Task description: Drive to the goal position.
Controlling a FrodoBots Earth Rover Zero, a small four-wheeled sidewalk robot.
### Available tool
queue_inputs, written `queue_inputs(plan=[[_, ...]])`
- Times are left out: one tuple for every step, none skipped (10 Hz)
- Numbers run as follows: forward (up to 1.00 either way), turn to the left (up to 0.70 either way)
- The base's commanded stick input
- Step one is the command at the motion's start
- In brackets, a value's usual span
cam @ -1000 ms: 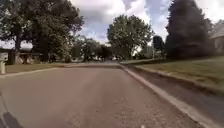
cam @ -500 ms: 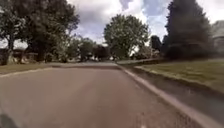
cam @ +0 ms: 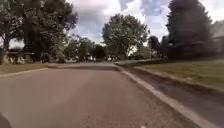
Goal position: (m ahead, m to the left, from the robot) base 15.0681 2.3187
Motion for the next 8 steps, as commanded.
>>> queue_inputs(plan=[[1.00, 0.00], [1.00, 0.00], [1.00, 0.00], [1.00, 0.00], [1.00, 0.00], [1.00, 0.00], [1.00, 0.00], [1.00, 0.00]])
